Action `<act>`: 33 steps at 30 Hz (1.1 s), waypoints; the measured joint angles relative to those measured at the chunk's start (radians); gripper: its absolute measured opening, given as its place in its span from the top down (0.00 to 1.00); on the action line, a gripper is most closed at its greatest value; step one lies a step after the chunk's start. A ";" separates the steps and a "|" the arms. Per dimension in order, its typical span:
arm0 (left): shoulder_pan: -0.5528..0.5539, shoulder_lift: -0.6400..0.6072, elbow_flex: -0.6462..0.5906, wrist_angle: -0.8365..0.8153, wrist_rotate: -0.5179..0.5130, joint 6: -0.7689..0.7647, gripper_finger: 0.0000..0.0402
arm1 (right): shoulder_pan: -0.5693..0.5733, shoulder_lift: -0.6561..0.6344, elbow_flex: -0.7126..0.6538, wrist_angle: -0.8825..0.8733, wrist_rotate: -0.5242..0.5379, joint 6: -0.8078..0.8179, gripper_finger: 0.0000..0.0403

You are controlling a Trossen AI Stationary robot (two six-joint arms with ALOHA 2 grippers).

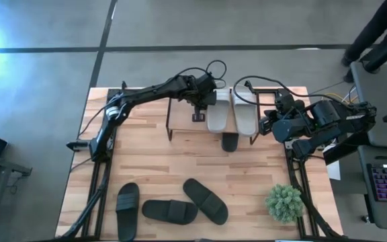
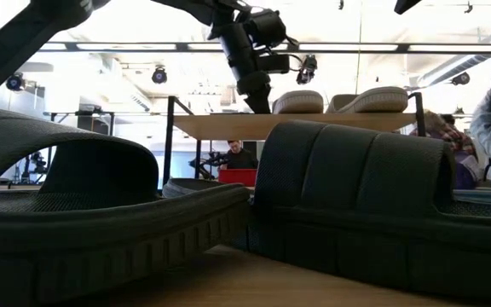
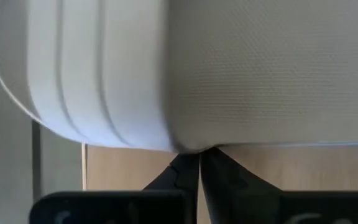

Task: Pick and place slides into the shelf
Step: Put the gray slipper on the shelf, then adjust the shelf

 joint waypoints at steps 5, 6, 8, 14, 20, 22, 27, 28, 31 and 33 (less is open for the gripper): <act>-0.018 0.005 0.000 0.007 0.002 0.000 1.00 | 0.000 -0.002 -0.001 0.000 0.003 -0.003 0.98; -0.021 0.005 0.000 0.015 0.003 0.000 1.00 | 0.000 -0.003 -0.001 0.000 0.004 -0.002 0.98; -0.024 0.005 0.005 0.017 0.007 0.000 1.00 | 0.000 -0.006 -0.002 0.000 0.007 -0.002 0.98; -0.026 0.005 0.000 0.051 0.007 0.000 1.00 | 0.000 -0.013 -0.018 0.000 0.008 0.004 0.98; -0.026 0.028 0.012 0.061 0.006 0.002 1.00 | 0.000 -0.014 -0.053 0.000 0.000 0.035 0.98; -0.026 0.029 0.012 0.058 0.005 0.002 1.00 | 0.000 -0.017 -0.062 0.000 -0.003 0.053 0.98; -0.027 0.018 0.017 -0.004 -0.041 0.008 1.00 | 0.000 -0.044 -0.060 -0.001 -0.010 0.077 0.98; -0.028 0.006 0.017 -0.032 -0.064 0.009 1.00 | 0.000 -0.052 -0.059 0.001 -0.013 0.078 0.98; -0.028 -0.036 0.015 -0.067 -0.088 0.000 1.00 | 0.000 -0.072 -0.061 0.001 -0.021 0.092 0.98; -0.033 -0.070 0.015 -0.098 -0.097 -0.025 1.00 | 0.000 -0.085 -0.066 -0.001 -0.026 0.095 0.98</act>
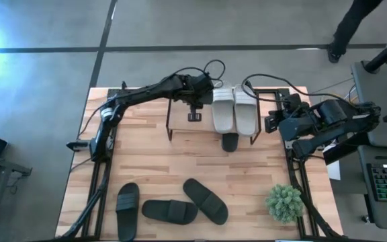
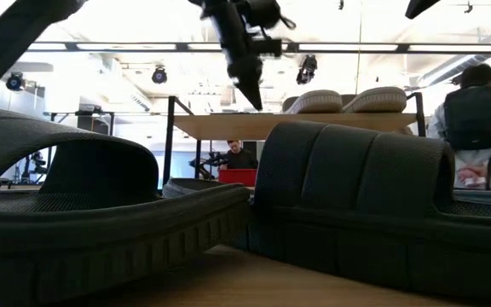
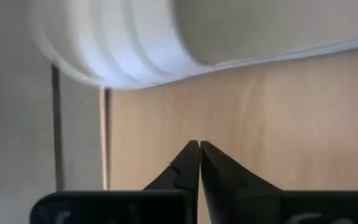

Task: Pick and place slides into the shelf
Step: Adjust the shelf

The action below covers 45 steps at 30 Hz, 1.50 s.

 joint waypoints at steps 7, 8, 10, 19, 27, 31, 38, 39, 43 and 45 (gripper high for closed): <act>-0.063 -0.066 -0.001 -0.028 0.110 -0.162 1.00 | 0.000 -0.031 -0.004 0.001 -0.062 -0.001 0.98; -0.079 -0.075 -0.001 -0.029 0.130 -0.164 1.00 | 0.000 -0.033 -0.004 0.001 -0.077 0.000 0.98; -0.116 -0.087 -0.001 -0.028 0.142 -0.165 1.00 | 0.000 -0.036 -0.004 0.001 -0.111 0.001 0.98; -0.230 -0.087 -0.002 -0.104 0.183 -0.291 1.00 | 0.034 0.001 -0.007 0.016 -0.278 0.020 0.98; -0.291 -0.149 -0.035 -0.180 0.098 -0.400 1.00 | 0.215 0.083 -0.045 0.046 -0.301 0.165 0.98; -0.314 -0.192 -0.035 -0.139 0.069 -0.456 1.00 | 0.307 0.087 -0.086 0.092 -0.234 0.325 0.98; -0.321 -0.251 -0.037 -0.111 0.043 -0.551 1.00 | 0.414 0.080 -0.192 0.222 -0.147 0.552 0.98; -0.321 -0.253 -0.043 -0.119 0.034 -0.565 1.00 | 0.419 0.080 -0.210 0.237 -0.147 0.582 0.98; -0.321 -0.288 -0.100 -0.122 0.019 -0.610 1.00 | 0.428 0.082 -0.258 0.313 -0.147 0.642 0.98; -0.321 -0.322 -0.151 -0.119 0.015 -0.637 1.00 | 0.428 0.086 -0.267 0.362 -0.143 0.632 0.98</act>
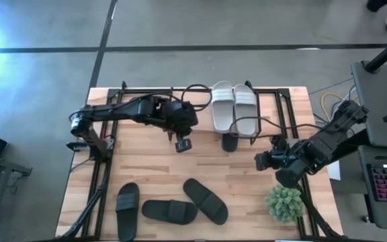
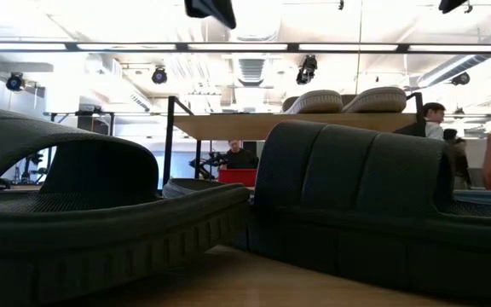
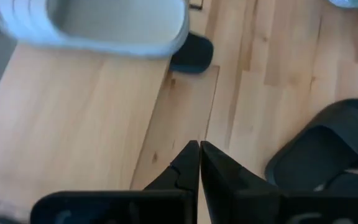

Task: Pick and place slides into the shelf
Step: Adjust the shelf

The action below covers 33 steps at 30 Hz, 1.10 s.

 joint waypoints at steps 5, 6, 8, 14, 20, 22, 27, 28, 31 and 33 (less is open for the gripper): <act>0.000 -0.106 -0.179 0.035 -0.028 -0.091 1.00 | 0.000 0.013 -0.007 0.058 0.045 -0.039 0.98; 0.000 -0.135 -0.217 0.053 -0.029 -0.111 1.00 | 0.000 0.014 -0.008 0.058 0.054 -0.039 0.98; 0.000 -0.198 -0.296 0.101 -0.031 -0.153 1.00 | -0.004 0.014 -0.013 0.041 0.077 -0.026 0.98; 0.004 -0.362 -0.499 0.222 -0.059 -0.200 1.00 | -0.049 0.012 -0.003 -0.202 0.123 0.155 0.98; 0.070 -0.469 -0.622 0.312 -0.073 -0.179 1.00 | -0.165 -0.014 -0.003 -0.342 0.124 0.212 0.98; 0.107 -0.491 -0.651 0.341 -0.057 -0.179 1.00 | -0.220 -0.023 -0.005 -0.351 0.117 0.163 0.98; 0.209 -0.532 -0.706 0.395 0.022 -0.166 1.00 | -0.379 -0.053 -0.011 -0.359 0.117 0.018 0.98; 0.231 -0.535 -0.713 0.397 0.036 -0.161 1.00 | -0.413 -0.059 -0.014 -0.360 0.111 -0.013 0.98; 0.294 -0.547 -0.717 0.400 0.067 -0.164 1.00 | -0.532 -0.082 -0.025 -0.356 0.055 -0.134 0.98; 0.339 -0.555 -0.717 0.401 0.095 -0.179 1.00 | -0.609 -0.093 -0.037 -0.334 0.014 -0.237 0.98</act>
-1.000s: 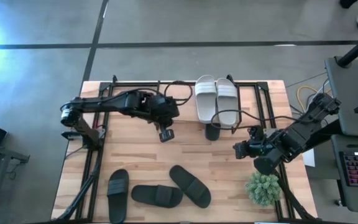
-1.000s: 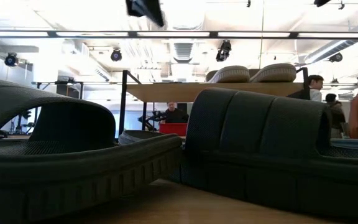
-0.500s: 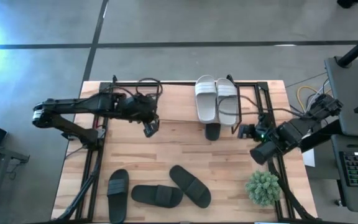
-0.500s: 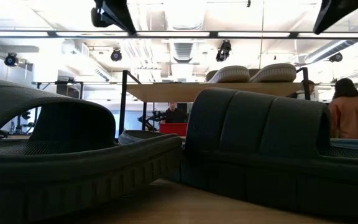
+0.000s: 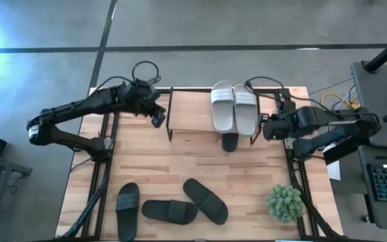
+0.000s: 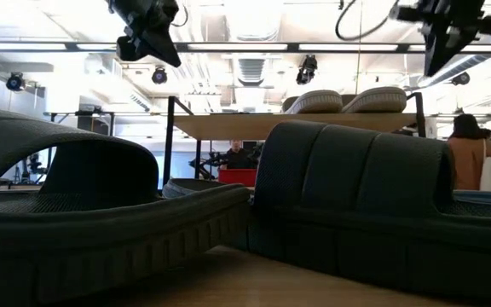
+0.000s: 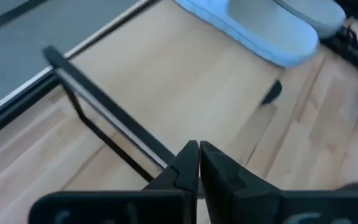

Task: Pick and place slides into the shelf
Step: Adjust the shelf

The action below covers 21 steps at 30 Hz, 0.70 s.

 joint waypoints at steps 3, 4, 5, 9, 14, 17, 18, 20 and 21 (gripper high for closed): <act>0.066 -0.014 -0.001 -0.001 0.032 -0.019 1.00 | -0.123 -0.011 -0.027 0.056 -0.050 -0.157 0.98; 0.088 -0.019 -0.001 -0.001 0.043 -0.025 1.00 | -0.163 -0.014 -0.039 0.084 -0.065 -0.211 0.98; 0.112 -0.025 -0.002 -0.001 0.059 -0.026 1.00 | -0.205 -0.017 -0.054 0.115 -0.081 -0.266 0.98; 0.218 -0.036 -0.031 0.000 0.215 -0.027 1.00 | -0.365 -0.021 -0.114 0.267 -0.154 -0.480 0.98; 0.280 -0.029 -0.089 0.002 0.319 -0.023 1.00 | -0.496 -0.019 -0.159 0.409 -0.183 -0.632 0.98; 0.293 -0.018 -0.133 0.054 0.377 -0.018 1.00 | -0.551 -0.012 -0.161 0.420 -0.184 -0.694 0.98; 0.296 -0.015 -0.146 0.063 0.388 -0.018 1.00 | -0.567 -0.008 -0.161 0.423 -0.187 -0.716 0.98; 0.305 -0.005 -0.166 0.077 0.389 -0.018 1.00 | -0.599 0.000 -0.162 0.424 -0.191 -0.754 0.98; 0.310 0.001 -0.176 0.083 0.388 -0.017 1.00 | -0.613 0.006 -0.162 0.426 -0.196 -0.772 0.98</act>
